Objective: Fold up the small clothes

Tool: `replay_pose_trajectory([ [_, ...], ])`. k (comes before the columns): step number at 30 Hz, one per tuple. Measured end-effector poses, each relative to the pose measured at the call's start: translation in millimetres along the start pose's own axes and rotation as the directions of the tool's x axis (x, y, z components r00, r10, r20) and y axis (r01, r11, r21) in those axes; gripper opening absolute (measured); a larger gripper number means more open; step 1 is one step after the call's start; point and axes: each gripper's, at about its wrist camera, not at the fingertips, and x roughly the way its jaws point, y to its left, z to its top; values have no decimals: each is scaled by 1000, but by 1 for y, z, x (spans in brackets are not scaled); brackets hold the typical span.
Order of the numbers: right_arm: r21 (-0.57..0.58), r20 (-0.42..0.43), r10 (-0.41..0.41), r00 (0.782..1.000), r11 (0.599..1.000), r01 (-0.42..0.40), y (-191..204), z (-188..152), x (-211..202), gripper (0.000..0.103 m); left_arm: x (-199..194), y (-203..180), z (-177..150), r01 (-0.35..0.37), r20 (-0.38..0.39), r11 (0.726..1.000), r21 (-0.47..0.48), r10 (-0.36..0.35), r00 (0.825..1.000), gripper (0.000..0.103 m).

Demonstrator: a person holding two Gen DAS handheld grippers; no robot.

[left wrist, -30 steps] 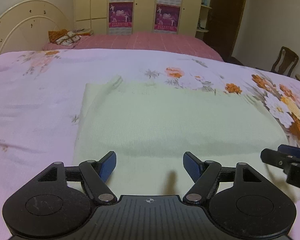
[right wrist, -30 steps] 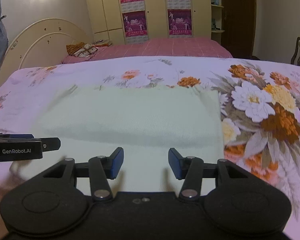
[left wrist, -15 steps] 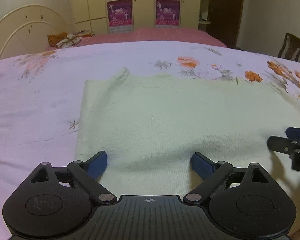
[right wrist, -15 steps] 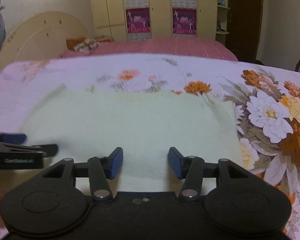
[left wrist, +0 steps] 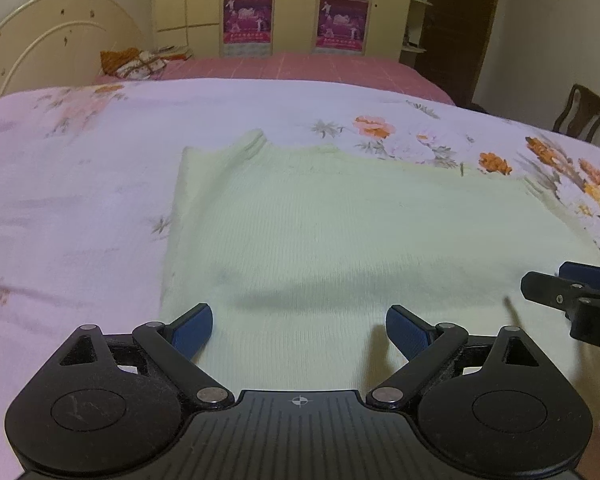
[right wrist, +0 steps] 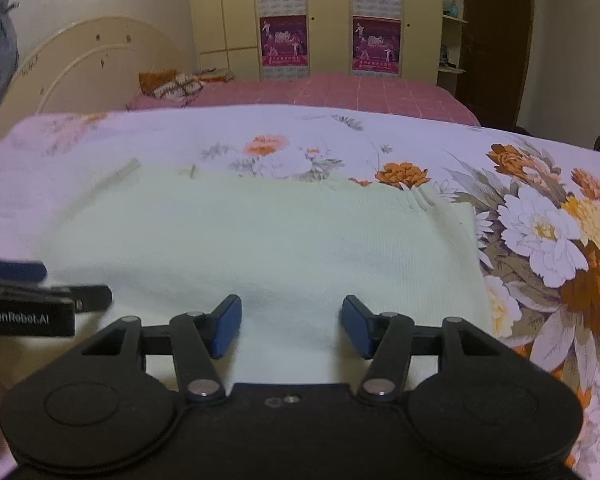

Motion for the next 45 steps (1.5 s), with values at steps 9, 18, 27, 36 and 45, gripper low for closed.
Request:
replay_pose_trajectory([
  [9,20,5,19,1000,1000,-19,8,-7,-24,55,-28,14,-20,24,-32,997,-73,-27,999,93],
  [18,20,8,34,999,999,-34,22,-21,-44,55,-56,29,-58,57,-72,986,-158,-69,995,93],
  [27,33,-1,39,999,999,-38,27,-33,-50,55,-60,41,-82,103,-81,942,-319,-135,988,93],
  [36,42,-5,45,999,998,-45,27,-37,-48,55,-43,49,-81,210,7,846,-490,-238,971,93],
  [45,39,-23,61,998,997,-60,28,-36,-32,55,-13,54,-69,267,100,757,-596,-261,960,64],
])
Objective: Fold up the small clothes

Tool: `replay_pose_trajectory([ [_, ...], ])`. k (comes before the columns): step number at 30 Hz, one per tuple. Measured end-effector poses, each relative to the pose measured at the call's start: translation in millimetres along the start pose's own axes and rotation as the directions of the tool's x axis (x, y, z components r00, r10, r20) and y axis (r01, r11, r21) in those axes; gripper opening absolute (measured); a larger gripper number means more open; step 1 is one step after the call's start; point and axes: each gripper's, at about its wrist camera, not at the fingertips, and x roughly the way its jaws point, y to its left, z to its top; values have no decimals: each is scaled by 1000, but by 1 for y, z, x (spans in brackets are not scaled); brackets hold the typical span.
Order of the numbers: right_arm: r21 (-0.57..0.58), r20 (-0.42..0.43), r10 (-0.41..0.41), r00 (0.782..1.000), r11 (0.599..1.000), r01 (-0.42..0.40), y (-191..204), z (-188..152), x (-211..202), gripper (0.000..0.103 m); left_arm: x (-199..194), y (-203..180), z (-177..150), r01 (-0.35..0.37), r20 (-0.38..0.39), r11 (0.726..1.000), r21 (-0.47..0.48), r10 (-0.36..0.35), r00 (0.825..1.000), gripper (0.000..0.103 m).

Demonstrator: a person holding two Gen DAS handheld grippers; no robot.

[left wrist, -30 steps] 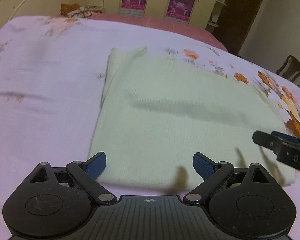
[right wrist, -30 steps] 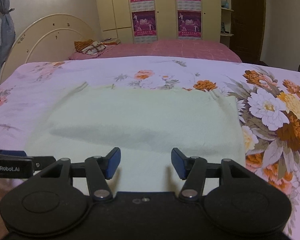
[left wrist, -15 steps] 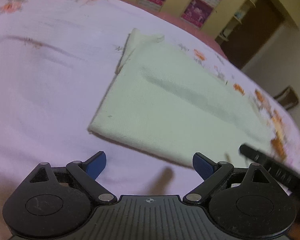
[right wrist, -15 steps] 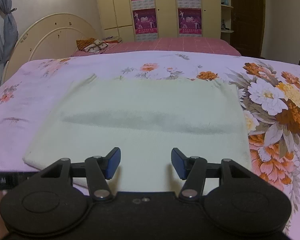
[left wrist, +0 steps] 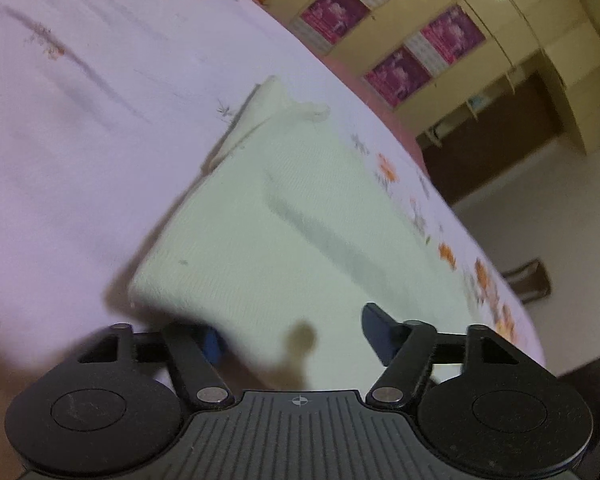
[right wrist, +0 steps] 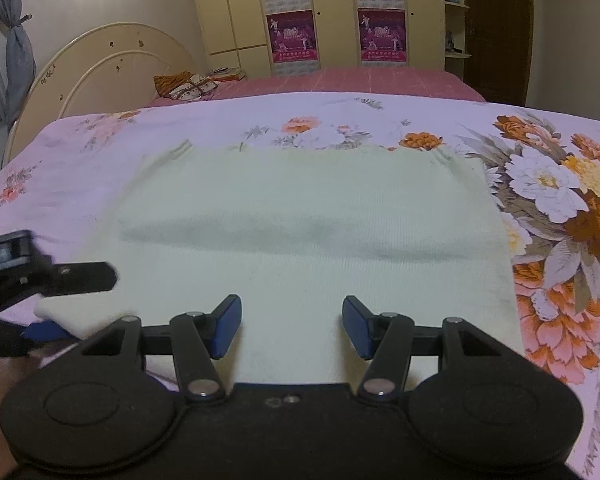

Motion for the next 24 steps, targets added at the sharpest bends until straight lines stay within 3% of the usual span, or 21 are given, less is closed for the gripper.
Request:
replay_pose_trajectory([
  [4,-3,0,9,1000,1000,-9,1,4,8,55,13,4,7,24,40,999,-49,-22,999,53],
  [6,-4,1,13,1000,1000,-13,0,6,11,55,21,7,9,24,57,997,-68,-20,998,34],
  [9,-11,1,16,1000,1000,-16,1,10,17,55,27,13,10,12,75,995,-99,-4,997,17],
  [17,-43,24,10,1000,999,-9,5,30,30,55,37,5,17,-2,66,999,-52,6,998,13],
  [22,-97,45,-41,998,994,46,12,34,38,55,34,6,17,-12,64,999,-37,14,998,12],
  [24,-135,-13,-86,996,987,84,14,28,52,55,32,4,18,-18,58,999,-32,20,998,13],
])
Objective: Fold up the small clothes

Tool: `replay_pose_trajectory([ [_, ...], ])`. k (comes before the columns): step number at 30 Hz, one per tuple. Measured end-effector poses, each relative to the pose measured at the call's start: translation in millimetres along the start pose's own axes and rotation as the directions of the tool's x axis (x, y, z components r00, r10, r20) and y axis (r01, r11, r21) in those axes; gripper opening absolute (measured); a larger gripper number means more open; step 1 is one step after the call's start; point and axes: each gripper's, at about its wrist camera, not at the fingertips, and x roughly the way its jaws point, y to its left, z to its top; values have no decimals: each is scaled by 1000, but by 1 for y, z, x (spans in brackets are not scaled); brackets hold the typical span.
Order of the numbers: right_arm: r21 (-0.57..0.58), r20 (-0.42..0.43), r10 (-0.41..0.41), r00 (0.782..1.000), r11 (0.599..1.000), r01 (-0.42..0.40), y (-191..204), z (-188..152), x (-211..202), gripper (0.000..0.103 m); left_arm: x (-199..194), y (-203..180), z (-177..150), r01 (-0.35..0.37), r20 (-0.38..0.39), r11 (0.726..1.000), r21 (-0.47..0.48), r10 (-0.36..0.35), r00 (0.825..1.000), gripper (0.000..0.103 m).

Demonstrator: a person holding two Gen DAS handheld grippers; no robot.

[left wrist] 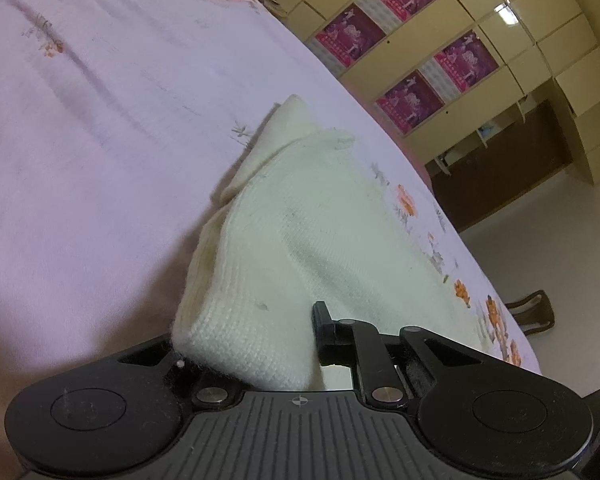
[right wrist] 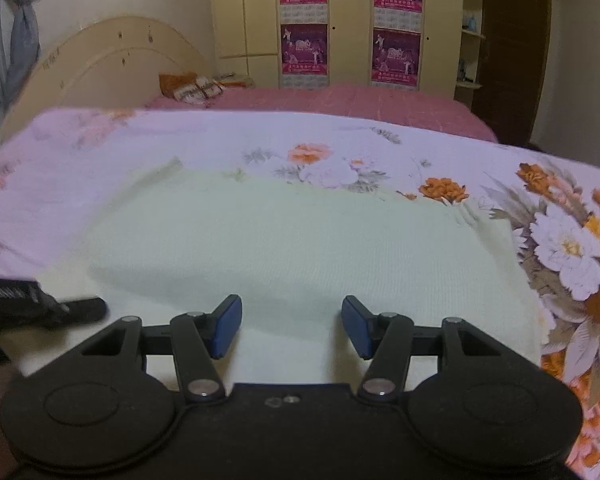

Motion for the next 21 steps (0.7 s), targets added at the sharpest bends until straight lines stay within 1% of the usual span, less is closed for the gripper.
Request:
replay_pose_trajectory([
  [2,-29,13,-5,1000,1000,5,3,-7,2,56,-2,2,2,2,-3,1000,3,-2,1000,12],
  [6,-16,6,5,1000,1000,-5,1,-5,1,57,-6,-1,1,1,5,1000,32,-1,1000,12],
  [8,-22,10,5,1000,1000,-5,1,-6,1,57,-8,-5,0,3,14,999,55,-4,1000,12],
  [11,-15,18,7,1000,1000,-7,0,-8,0,57,-13,-15,1,26,26,994,110,-29,999,12],
  [15,-7,29,12,1000,1000,-12,-2,-10,1,57,-20,-35,5,64,47,979,195,-75,996,12],
  [17,-7,38,14,999,1000,-13,-2,-12,0,57,-22,-46,8,92,48,972,218,-105,993,8],
  [18,-6,44,15,999,1000,-15,-2,-14,0,57,-23,-52,9,111,45,966,234,-125,991,8],
  [21,5,50,23,998,1000,-23,-3,-14,-1,57,-21,-79,7,158,21,933,324,-174,985,8],
])
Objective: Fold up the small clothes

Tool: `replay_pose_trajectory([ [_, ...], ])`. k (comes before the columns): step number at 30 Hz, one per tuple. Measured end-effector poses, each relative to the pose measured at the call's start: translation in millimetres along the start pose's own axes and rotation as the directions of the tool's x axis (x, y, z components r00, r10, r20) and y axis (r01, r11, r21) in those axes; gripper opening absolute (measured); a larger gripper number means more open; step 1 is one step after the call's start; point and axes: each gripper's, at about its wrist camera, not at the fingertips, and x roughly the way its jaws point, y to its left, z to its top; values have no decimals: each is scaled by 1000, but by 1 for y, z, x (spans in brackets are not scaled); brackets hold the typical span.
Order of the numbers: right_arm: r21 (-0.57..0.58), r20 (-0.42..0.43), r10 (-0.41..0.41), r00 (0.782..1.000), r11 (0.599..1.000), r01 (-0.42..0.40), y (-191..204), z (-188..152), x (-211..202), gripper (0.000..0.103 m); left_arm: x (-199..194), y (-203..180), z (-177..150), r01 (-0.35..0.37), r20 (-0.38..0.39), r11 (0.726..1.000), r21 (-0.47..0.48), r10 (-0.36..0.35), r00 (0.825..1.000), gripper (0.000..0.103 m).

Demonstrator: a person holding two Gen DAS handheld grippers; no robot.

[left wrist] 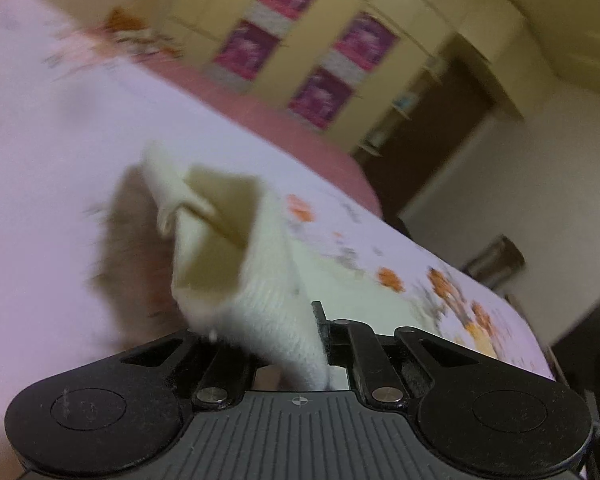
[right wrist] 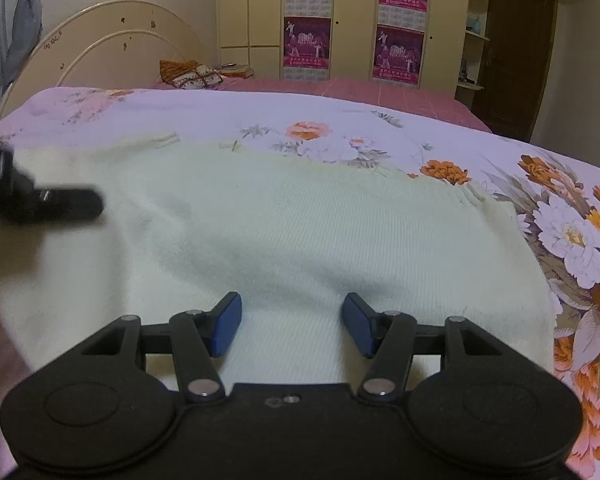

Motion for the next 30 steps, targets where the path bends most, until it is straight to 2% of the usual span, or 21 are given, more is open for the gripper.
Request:
replay_pose_trajectory([
  [3,44,2,39,999,998,-39,-7,2,-5,56,5,-38,1,81,-20,990,117,-79,997,8],
  [4,86,15,47,999,995,-48,-15,3,-10,49,9,-52,-2,113,-47,981,159,-106,993,8],
  [5,128,30,42,999,991,-45,-23,2,-16,49,14,-64,-6,139,-78,972,189,-126,989,8],
  [7,196,49,20,999,980,-30,-44,-1,-29,49,24,-82,-18,172,-140,957,235,-142,980,8],
  [11,277,23,-19,1000,961,12,-82,-15,-46,50,33,-102,-43,233,-245,927,293,-162,956,8],
  [14,292,-9,-42,999,955,43,-100,-31,-58,49,34,-106,-53,206,-281,929,308,-117,952,9],
  [16,308,-16,-44,999,950,47,-107,-41,-67,49,29,-107,-56,194,-288,923,332,-97,953,13],
  [17,318,-17,-43,999,947,46,-109,-44,-71,49,23,-107,-56,203,-294,920,335,-102,950,27],
  [18,330,-16,-44,999,943,47,-112,-47,-77,49,17,-106,-55,212,-299,919,333,-111,948,49],
  [20,366,-12,-37,999,930,39,-116,-49,-85,50,4,-105,-53,217,-288,915,339,-118,950,71],
  [22,412,5,-20,1000,911,16,-121,-51,-95,50,-8,-106,-54,220,-274,908,357,-124,954,72],
  [25,430,27,-23,999,903,9,-124,-48,-107,50,-26,-89,-47,191,-243,925,327,-112,963,72],
  [28,468,60,-3,998,883,-26,-130,-44,-115,52,-29,-62,-33,87,-191,957,278,-34,981,72],
  [30,502,90,23,996,863,-65,-133,-40,-118,53,-26,-47,-26,22,-176,971,239,21,984,72],
])
